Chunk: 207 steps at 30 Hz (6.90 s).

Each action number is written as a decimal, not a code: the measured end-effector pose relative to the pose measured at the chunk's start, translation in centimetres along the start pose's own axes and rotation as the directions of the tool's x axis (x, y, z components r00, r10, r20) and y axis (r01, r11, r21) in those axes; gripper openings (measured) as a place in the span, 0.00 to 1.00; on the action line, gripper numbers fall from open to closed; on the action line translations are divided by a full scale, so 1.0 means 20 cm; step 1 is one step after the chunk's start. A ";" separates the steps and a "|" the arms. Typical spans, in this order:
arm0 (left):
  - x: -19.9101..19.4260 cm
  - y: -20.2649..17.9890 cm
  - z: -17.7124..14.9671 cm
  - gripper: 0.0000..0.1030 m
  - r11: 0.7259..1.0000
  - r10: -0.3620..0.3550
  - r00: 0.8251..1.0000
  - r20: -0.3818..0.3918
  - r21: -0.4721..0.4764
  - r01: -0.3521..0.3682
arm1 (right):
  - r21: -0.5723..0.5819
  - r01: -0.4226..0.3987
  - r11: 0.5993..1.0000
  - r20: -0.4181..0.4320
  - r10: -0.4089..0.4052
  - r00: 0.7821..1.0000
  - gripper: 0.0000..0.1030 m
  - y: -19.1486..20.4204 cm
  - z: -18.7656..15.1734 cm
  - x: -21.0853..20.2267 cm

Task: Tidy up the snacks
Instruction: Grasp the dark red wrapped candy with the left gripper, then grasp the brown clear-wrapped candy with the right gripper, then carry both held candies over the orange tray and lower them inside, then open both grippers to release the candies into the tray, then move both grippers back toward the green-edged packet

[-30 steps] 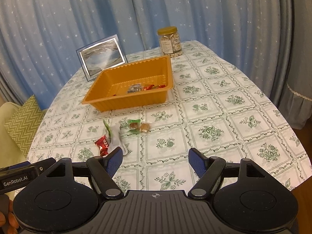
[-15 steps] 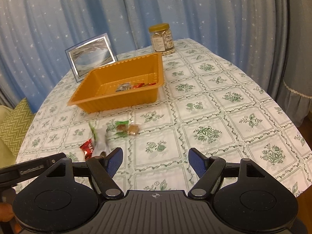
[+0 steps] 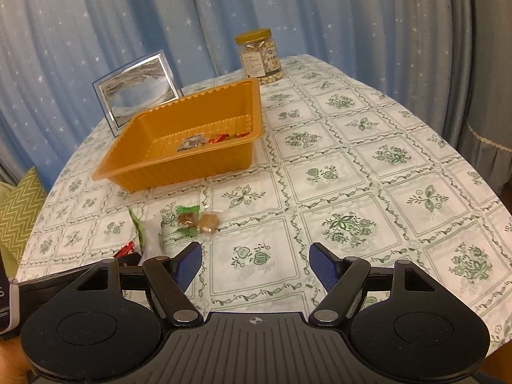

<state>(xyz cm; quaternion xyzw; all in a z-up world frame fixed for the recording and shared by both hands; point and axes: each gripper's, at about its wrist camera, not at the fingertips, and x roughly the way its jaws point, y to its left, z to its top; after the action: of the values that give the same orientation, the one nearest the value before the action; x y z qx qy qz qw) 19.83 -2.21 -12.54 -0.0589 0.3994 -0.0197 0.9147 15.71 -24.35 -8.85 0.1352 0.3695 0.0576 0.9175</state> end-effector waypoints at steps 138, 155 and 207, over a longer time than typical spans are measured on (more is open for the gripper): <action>-0.38 -0.05 0.47 0.16 0.987 -0.076 0.987 0.144 0.151 0.054 | -0.183 -0.073 0.980 0.040 0.082 0.996 0.20 0.25 0.45 0.02; 0.14 -0.08 0.82 0.30 0.973 -0.098 0.986 0.134 0.221 0.066 | -0.156 -0.069 0.985 0.032 0.075 0.997 0.20 0.21 0.76 0.41; -0.78 0.14 -0.02 0.56 1.000 0.028 0.990 0.138 -0.017 -0.026 | 0.011 -0.112 0.994 0.013 0.112 0.994 0.60 0.18 0.10 -0.36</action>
<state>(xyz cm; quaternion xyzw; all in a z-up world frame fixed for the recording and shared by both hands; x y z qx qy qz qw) 8.91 1.80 -1.86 -0.0618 0.3359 0.0000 0.9399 11.97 -22.81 -1.61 0.1612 0.3560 0.1060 0.9144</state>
